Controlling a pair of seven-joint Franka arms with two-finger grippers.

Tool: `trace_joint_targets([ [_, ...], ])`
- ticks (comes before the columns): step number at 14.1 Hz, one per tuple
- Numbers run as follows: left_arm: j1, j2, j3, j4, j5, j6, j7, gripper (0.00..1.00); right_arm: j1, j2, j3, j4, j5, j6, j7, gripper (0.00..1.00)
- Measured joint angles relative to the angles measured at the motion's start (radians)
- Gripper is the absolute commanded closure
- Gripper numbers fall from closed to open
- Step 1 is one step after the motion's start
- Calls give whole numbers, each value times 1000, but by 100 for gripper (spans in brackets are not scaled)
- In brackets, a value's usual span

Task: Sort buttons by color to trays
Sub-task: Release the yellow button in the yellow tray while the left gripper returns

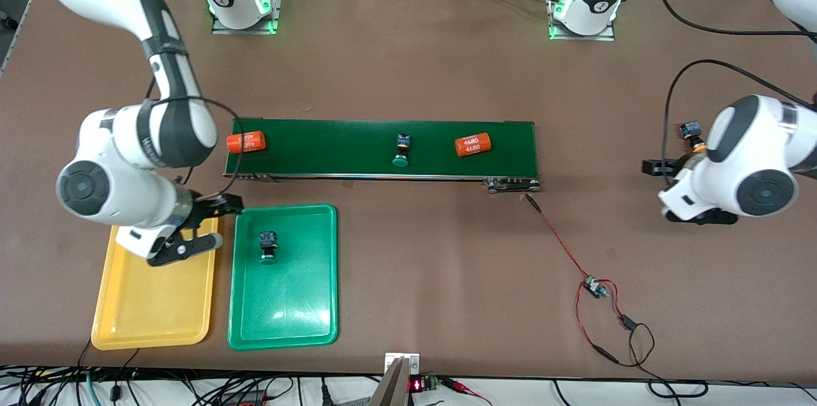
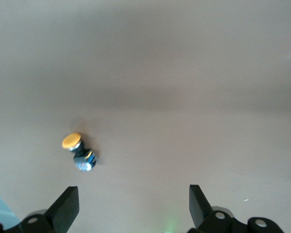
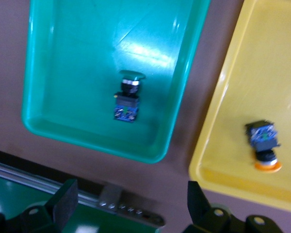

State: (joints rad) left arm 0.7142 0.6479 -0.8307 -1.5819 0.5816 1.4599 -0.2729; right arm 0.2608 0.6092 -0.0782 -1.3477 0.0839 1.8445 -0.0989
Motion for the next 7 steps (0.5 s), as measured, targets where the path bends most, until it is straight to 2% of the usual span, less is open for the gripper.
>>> trace_joint_targets([
  [4,180,44,4,-69,-2,-3,0,0,115,-30,1,-4,0,-93,254,0],
  [7,266,58,4,-134,-2,8,0,0,236,-33,3,-13,0,-105,402,0],
])
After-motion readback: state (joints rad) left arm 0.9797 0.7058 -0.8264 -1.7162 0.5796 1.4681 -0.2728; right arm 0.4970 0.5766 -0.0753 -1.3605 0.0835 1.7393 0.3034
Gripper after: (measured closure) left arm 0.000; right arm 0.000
